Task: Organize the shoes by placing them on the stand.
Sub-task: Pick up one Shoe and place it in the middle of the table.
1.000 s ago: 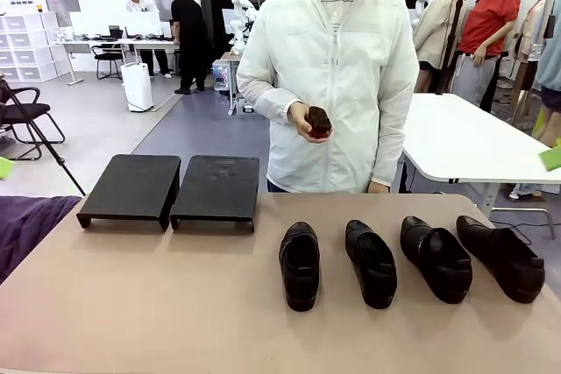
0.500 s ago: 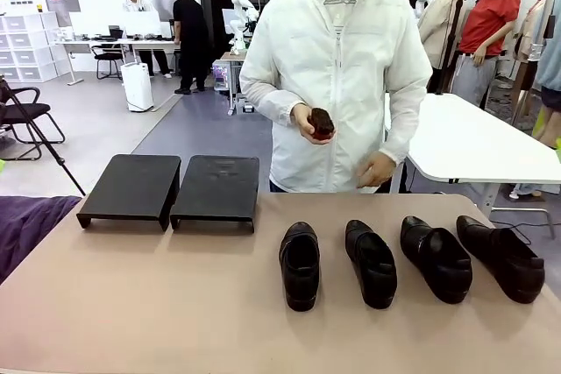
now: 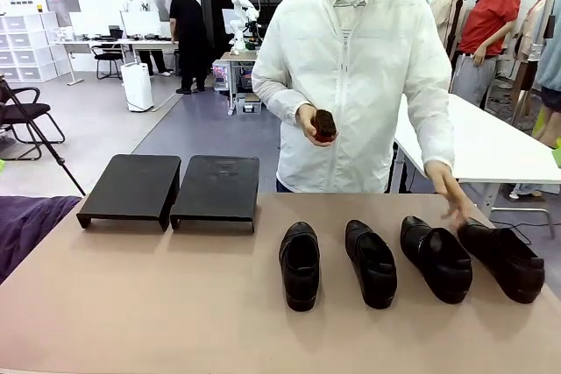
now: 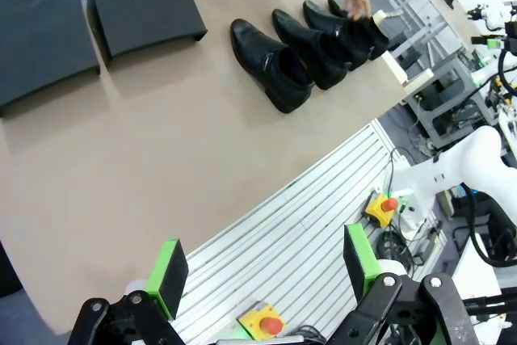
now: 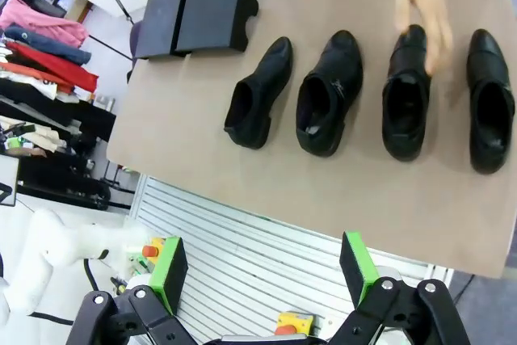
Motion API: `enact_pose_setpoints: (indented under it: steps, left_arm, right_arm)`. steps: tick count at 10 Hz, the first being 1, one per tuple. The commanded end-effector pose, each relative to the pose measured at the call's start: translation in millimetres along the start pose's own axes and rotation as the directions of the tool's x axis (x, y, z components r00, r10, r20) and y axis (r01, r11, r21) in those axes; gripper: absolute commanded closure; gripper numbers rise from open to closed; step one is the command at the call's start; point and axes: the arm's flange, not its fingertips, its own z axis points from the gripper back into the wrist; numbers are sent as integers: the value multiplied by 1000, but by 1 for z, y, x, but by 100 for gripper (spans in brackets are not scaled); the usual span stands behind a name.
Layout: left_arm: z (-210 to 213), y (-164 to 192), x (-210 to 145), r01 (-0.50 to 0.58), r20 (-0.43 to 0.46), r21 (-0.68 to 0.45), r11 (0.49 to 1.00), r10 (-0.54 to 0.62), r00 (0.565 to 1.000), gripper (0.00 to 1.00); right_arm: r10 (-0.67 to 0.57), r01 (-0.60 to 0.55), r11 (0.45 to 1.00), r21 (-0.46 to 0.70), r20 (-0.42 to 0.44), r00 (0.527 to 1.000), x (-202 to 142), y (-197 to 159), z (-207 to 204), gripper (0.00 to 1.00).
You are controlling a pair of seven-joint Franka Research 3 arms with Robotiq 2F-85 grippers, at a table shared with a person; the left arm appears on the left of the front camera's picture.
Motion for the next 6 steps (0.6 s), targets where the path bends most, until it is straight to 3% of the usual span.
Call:
enact_pose_setpoints:
  steps: [1, 4, 6]
  left_arm:
    - [2, 1, 0, 15, 1, -21, 1000, -15, 1000, 0]
    - [2, 1, 0, 15, 1, -21, 1000, -15, 1000, 0]
    - [2, 1, 0, 15, 1, -21, 1000, -15, 1000, 0]
  right_arm:
    - [22, -23, 999, 27, 5, 1000, 0, -2, 3, 0]
    - [0, 0, 1000, 0, 0, 1000, 0, 0, 0, 0]
    - [7, -9, 996, -93, -17, 1000, 33, 17, -50, 0]
